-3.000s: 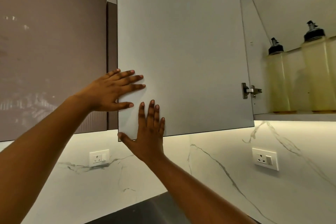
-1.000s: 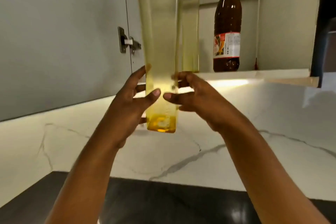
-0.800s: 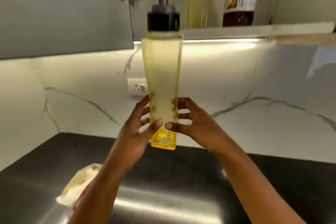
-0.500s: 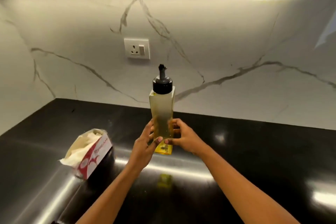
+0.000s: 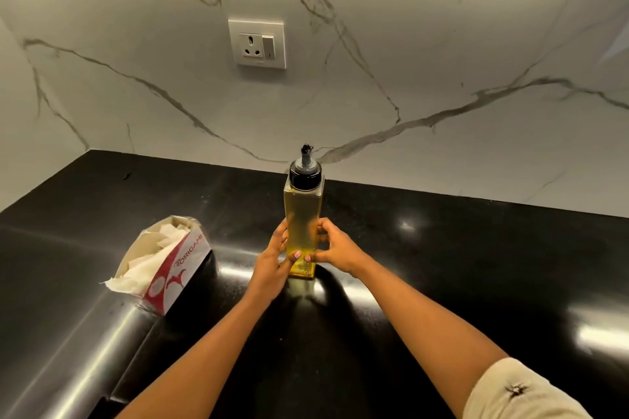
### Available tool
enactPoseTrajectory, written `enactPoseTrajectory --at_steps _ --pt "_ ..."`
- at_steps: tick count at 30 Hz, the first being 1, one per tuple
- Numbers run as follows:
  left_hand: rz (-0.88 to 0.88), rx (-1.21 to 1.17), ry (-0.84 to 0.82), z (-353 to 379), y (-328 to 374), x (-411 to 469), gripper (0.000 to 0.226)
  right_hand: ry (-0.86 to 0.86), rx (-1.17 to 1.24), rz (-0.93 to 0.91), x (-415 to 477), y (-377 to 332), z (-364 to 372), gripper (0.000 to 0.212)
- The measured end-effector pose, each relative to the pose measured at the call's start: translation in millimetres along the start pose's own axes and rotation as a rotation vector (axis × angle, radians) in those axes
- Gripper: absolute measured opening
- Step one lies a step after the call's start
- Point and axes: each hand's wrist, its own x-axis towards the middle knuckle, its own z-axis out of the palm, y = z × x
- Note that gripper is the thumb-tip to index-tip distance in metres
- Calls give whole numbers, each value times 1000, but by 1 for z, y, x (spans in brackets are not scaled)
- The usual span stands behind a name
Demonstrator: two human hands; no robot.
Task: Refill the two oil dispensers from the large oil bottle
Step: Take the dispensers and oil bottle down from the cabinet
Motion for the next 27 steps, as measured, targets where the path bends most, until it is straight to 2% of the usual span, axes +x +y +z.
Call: enactPoseTrajectory --at_steps 8,10,12,13,15,17,18,20,23,27 --pt "-30 -98 -11 1 -22 7 69 30 -4 3 12 8 10 68" --pt "-51 -142 -37 0 -21 5 71 21 -69 6 10 7 10 78" --pt "-67 -137 -36 -3 -14 -1 78 22 -171 8 1 2 9 97" --pt "-65 -90 10 -5 -10 -6 81 43 -203 20 -6 -3 6 101" --pt "-37 -15 215 -11 4 -25 73 147 -217 14 -29 -15 -1 91" --pt "102 -8 425 -14 34 -49 54 275 -181 -55 -61 -36 -13 65" --pt "193 -21 468 -14 55 -59 45 320 -157 -106 -77 -51 -20 53" --pt "362 -60 442 -11 109 -71 32 380 -118 -223 -110 -89 -36 38" --pt "617 -88 329 -13 204 -70 22 472 -116 -416 -156 -161 -68 27" --pt "876 -128 359 -30 329 -42 20 661 -174 -680 -205 -259 -122 18"
